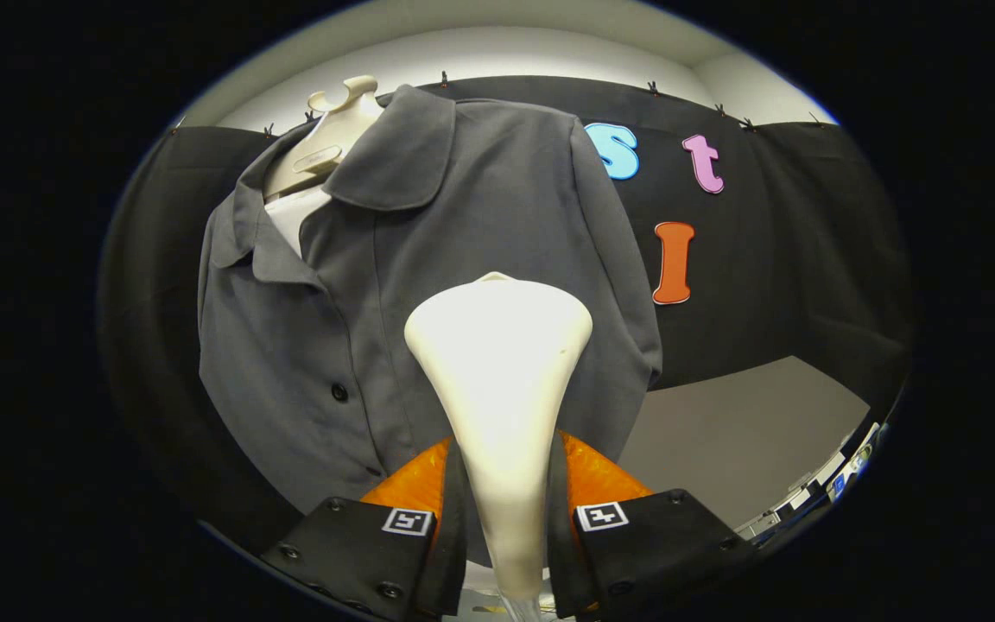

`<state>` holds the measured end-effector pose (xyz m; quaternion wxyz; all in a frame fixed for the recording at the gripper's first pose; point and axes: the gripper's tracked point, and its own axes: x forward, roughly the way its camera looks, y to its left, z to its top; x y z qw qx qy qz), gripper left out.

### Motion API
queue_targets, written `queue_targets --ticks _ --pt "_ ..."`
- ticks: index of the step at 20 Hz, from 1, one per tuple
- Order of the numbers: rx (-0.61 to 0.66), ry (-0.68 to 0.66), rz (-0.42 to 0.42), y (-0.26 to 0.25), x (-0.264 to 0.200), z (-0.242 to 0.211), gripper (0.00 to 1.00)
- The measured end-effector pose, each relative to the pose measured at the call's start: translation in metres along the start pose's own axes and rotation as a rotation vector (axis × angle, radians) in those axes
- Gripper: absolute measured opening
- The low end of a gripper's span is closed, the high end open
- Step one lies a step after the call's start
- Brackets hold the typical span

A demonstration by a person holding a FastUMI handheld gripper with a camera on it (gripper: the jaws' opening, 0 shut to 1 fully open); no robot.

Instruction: Iron the clothes twice with a garment steamer, once on the left side and once on the right side.

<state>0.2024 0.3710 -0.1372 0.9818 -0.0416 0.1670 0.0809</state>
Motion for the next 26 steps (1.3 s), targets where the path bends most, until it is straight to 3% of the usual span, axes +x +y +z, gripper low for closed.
queue_targets --ticks 8,26 --pt "-0.01 0.063 -0.003 0.002 0.007 -0.047 0.47" --pt "-0.015 0.287 -0.032 -0.012 0.026 -0.199 0.47"
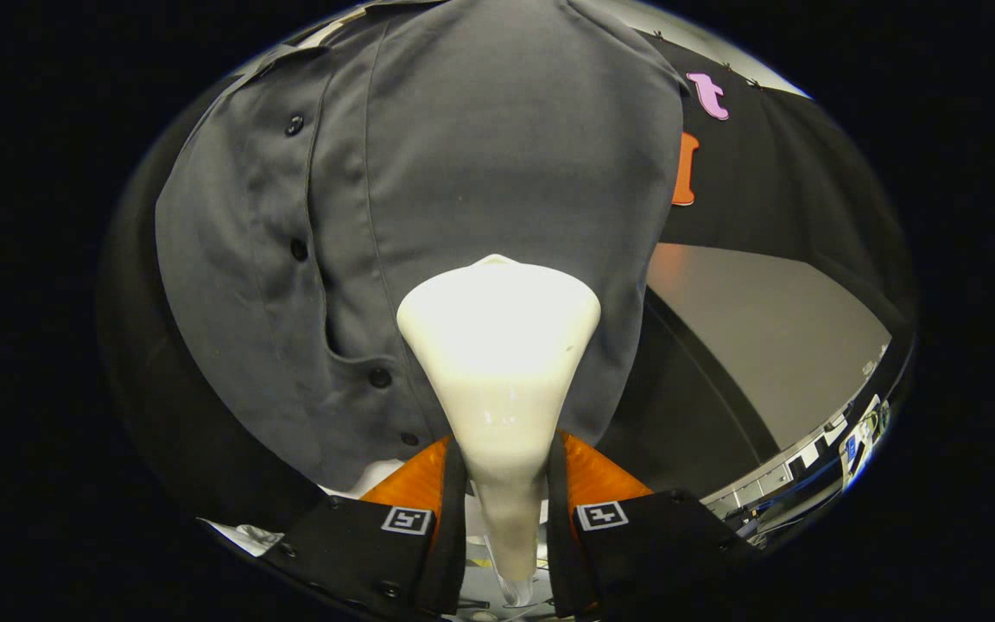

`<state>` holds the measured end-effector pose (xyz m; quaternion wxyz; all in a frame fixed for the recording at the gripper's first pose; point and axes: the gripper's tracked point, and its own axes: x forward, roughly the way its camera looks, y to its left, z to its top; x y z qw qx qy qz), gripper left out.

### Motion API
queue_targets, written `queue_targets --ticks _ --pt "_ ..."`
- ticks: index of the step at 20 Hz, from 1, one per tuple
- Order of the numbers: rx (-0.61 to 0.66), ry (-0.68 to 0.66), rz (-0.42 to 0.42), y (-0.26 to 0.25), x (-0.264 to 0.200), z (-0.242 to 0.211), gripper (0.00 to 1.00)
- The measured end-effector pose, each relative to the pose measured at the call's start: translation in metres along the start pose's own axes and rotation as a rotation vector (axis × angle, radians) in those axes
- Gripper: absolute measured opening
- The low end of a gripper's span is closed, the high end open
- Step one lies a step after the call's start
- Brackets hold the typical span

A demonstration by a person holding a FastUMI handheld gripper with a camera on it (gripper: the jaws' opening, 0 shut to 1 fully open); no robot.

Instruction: Iron the clothes twice with a garment steamer, once on the left side and once on the right side.

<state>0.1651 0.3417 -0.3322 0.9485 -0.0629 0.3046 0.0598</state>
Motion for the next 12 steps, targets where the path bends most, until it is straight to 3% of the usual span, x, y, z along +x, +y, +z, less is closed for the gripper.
queue_targets --ticks 12 --pt "-0.012 0.148 -0.024 -0.039 0.048 -0.053 0.47"
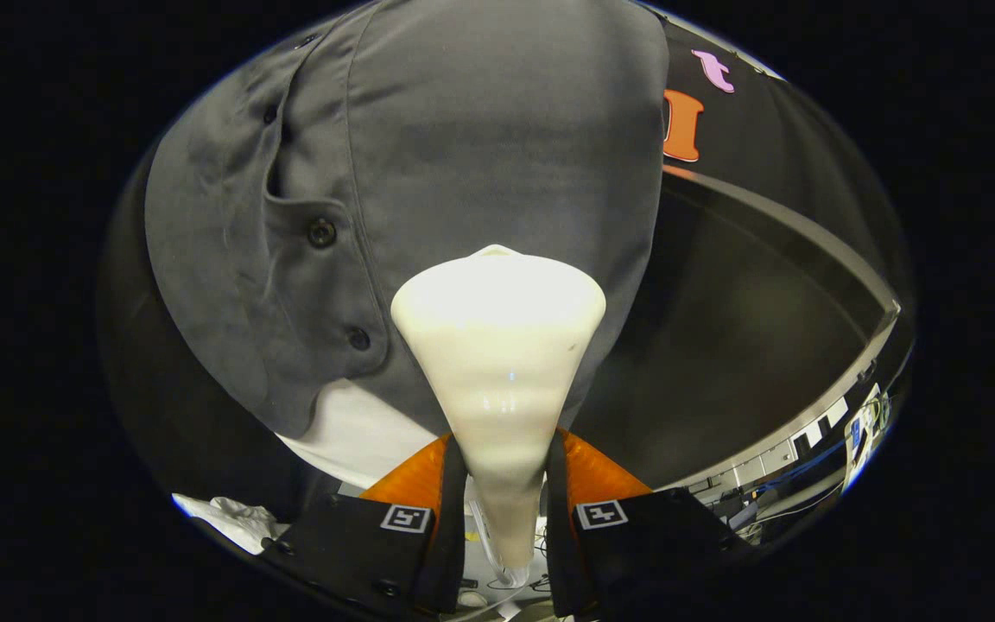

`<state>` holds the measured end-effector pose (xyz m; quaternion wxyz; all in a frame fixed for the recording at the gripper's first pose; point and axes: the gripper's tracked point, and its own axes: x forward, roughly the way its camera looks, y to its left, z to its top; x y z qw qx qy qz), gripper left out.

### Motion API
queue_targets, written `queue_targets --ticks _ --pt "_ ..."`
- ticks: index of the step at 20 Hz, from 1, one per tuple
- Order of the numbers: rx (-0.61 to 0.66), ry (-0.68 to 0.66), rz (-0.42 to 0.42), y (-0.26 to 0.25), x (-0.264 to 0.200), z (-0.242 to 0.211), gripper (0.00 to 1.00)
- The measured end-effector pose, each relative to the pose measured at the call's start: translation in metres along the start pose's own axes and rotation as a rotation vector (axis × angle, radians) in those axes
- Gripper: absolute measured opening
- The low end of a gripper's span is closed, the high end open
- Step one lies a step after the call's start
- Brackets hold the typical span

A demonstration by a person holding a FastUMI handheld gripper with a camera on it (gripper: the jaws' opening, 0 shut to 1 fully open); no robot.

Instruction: Iron the clothes twice with a garment steamer, once on the left side and once on the right side.

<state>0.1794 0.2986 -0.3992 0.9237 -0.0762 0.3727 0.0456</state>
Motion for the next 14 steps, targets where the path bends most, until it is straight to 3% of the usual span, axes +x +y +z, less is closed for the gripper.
queue_targets --ticks 7,8,9,10,14 --pt "0.051 0.03 -0.021 -0.034 0.01 0.025 0.47" --pt "0.055 0.032 -0.022 -0.039 -0.011 -0.036 0.47" --pt "0.055 0.03 -0.029 -0.03 -0.019 -0.005 0.47" --pt "0.056 0.013 -0.038 -0.04 -0.007 0.008 0.47" --pt "0.039 -0.053 -0.031 -0.034 -0.052 0.047 0.47"
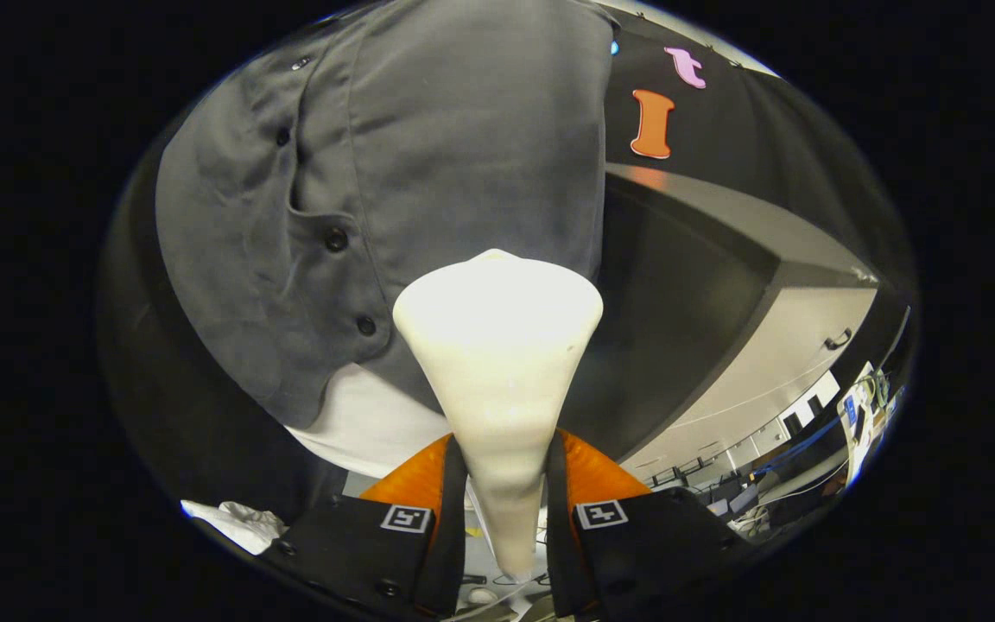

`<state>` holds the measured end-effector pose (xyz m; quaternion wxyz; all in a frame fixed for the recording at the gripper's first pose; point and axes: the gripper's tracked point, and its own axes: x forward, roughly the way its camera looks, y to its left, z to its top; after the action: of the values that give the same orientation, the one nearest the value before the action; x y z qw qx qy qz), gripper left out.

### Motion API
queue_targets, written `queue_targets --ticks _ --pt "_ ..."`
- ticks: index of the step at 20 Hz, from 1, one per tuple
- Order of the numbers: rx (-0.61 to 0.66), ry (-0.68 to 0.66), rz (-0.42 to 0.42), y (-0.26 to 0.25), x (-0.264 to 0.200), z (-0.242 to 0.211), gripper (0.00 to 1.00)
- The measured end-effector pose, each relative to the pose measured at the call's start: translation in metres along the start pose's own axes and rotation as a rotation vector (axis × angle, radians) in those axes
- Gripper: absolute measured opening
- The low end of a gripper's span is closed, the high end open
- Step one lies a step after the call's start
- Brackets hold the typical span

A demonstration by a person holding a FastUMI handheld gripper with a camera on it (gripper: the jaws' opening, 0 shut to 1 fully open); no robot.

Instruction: Iron the clothes twice with a garment steamer, once on the left side and once on the right side.

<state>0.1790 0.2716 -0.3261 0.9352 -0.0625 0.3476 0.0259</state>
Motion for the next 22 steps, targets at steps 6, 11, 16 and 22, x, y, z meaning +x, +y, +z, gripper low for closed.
queue_targets --ticks 6,11,16,22 --pt "0.006 -0.148 0.048 0.034 -0.07 0.092 0.47" --pt "0.005 -0.264 0.111 0.075 -0.117 0.17 0.47" --pt "0.011 -0.342 0.15 0.12 -0.149 0.225 0.47" --pt "-0.008 -0.385 0.213 0.178 -0.164 0.255 0.47"
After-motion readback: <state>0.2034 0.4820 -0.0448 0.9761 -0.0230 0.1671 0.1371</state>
